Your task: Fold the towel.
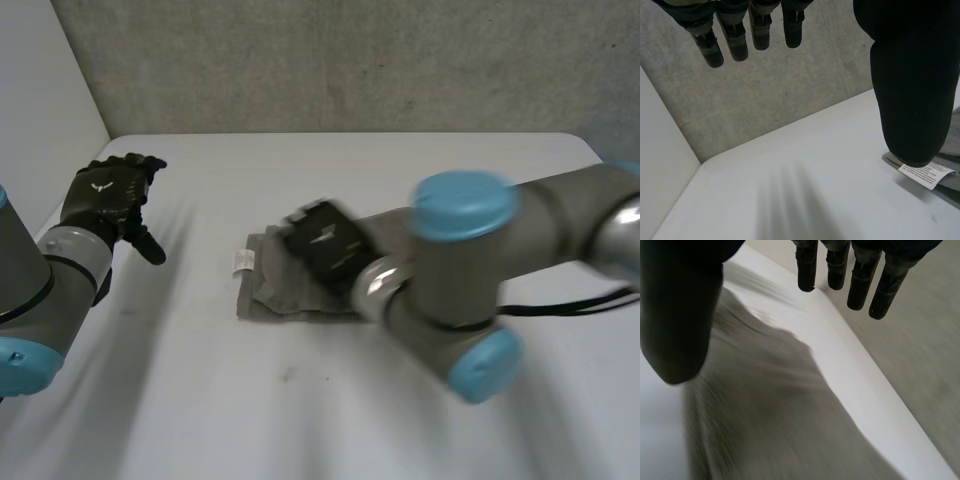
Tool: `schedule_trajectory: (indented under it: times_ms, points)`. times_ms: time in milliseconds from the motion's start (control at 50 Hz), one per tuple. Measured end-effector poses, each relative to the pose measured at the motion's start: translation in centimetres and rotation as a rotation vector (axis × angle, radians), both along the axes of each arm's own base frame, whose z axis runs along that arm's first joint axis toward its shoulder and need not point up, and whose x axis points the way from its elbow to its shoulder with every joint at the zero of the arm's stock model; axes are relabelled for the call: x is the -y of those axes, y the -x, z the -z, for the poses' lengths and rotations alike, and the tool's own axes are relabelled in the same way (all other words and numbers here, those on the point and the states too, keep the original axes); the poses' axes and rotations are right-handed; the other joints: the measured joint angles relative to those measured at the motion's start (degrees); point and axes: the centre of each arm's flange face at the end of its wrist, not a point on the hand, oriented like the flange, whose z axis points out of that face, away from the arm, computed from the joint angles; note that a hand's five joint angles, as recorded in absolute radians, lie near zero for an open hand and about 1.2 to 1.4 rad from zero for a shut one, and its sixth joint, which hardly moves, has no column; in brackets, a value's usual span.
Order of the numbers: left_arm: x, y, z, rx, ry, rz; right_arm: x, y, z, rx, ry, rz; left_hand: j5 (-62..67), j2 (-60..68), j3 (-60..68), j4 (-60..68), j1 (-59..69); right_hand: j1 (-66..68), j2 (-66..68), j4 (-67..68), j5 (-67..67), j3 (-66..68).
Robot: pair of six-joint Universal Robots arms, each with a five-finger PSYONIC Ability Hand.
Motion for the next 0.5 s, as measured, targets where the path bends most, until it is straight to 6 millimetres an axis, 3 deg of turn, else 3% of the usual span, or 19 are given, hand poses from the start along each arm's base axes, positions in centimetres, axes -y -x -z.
schedule_trajectory:
  times_ms: [100, 180, 320, 380, 460, 500]
  points:
    - [-0.4, 0.6, -0.1, 0.000, 0.002, 0.018, 4.0, 6.5, -0.4, 0.074, -0.110, 0.237, 0.00, 0.00, 0.00, 0.00, 0.00, 0.21, 0.05, 0.00, 0.15, 0.00]
    - [-0.7, 1.2, -0.4, -0.004, 0.008, 0.038, 5.4, 9.6, 1.0, 0.063, -0.166, 0.333, 0.00, 0.00, 0.00, 0.00, 0.00, 3.40, 2.98, 1.96, 3.76, 2.75]
    - [-1.3, 2.2, -0.7, -0.010, 0.016, 0.068, 6.9, 11.7, 4.7, 0.026, -0.203, 0.396, 0.00, 0.00, 0.00, 0.00, 0.00, 20.77, 20.34, 19.35, 21.16, 20.13]
    - [-1.5, 2.3, -0.6, -0.010, 0.013, 0.073, 7.5, 11.9, 5.9, 0.014, -0.180, 0.400, 0.00, 0.00, 0.00, 0.00, 0.00, 41.09, 40.61, 39.59, 41.11, 40.15]
    - [-1.6, 2.4, -0.5, -0.009, 0.008, 0.075, 8.3, 11.9, 6.4, 0.000, -0.134, 0.397, 0.00, 0.00, 0.00, 0.00, 0.00, 59.68, 58.97, 59.68, 60.80, 60.17]
    - [-1.6, 2.3, -0.5, -0.009, 0.008, 0.074, 8.7, 11.7, 6.1, -0.004, -0.098, 0.391, 0.00, 0.00, 0.00, 0.00, 0.00, 60.21, 59.36, 61.98, 62.34, 62.35]
